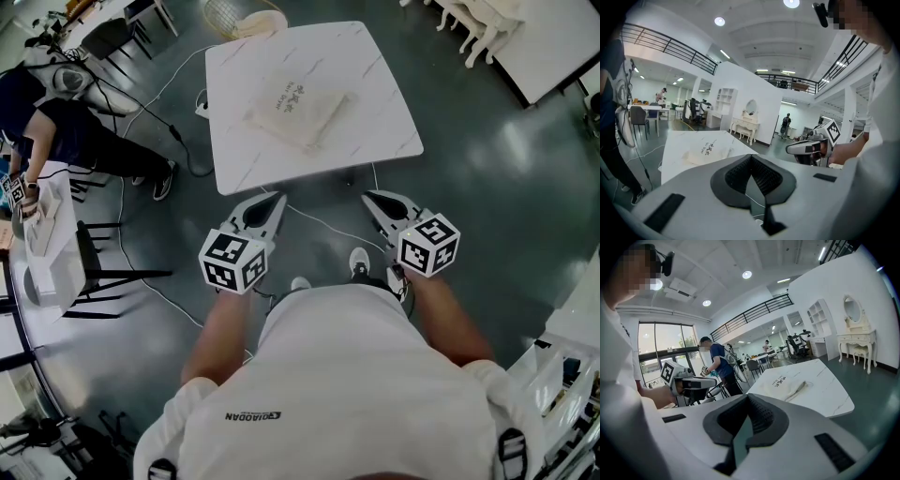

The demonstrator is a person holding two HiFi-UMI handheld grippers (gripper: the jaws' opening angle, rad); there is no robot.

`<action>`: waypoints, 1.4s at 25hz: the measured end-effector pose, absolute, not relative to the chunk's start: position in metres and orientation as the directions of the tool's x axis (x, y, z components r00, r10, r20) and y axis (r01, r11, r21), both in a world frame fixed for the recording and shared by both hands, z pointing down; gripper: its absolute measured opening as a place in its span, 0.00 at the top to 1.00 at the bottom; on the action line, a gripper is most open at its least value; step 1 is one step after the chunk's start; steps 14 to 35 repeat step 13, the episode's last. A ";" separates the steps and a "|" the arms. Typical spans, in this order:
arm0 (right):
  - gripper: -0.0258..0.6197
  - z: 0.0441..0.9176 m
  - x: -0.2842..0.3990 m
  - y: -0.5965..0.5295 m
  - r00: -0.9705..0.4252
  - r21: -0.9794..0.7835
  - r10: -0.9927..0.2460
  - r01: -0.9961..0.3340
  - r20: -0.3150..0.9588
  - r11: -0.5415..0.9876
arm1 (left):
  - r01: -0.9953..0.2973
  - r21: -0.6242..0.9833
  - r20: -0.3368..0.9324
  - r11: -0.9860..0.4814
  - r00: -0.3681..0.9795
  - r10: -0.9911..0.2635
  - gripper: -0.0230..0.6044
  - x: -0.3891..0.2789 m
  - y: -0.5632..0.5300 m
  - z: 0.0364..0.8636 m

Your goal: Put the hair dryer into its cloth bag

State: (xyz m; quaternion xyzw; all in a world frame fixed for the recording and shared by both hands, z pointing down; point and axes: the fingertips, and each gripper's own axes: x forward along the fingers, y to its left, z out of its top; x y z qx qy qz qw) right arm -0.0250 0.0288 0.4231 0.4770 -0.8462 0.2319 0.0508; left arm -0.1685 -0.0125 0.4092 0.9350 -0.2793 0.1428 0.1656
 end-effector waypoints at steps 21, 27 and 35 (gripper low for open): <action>0.93 0.424 -0.023 0.024 -0.544 -0.347 -0.781 -0.828 0.308 0.440 | -0.577 0.222 0.364 -0.786 0.797 -0.482 0.92 -0.168 -0.017 0.409; 0.93 0.424 -0.023 0.024 -0.544 -0.347 -0.781 -0.828 0.308 0.440 | -0.577 0.222 0.364 -0.786 0.797 -0.482 0.92 -0.168 -0.017 0.409; 0.93 0.424 -0.023 0.024 -0.544 -0.347 -0.781 -0.828 0.308 0.440 | -0.577 0.222 0.364 -0.786 0.797 -0.482 0.92 -0.168 -0.017 0.409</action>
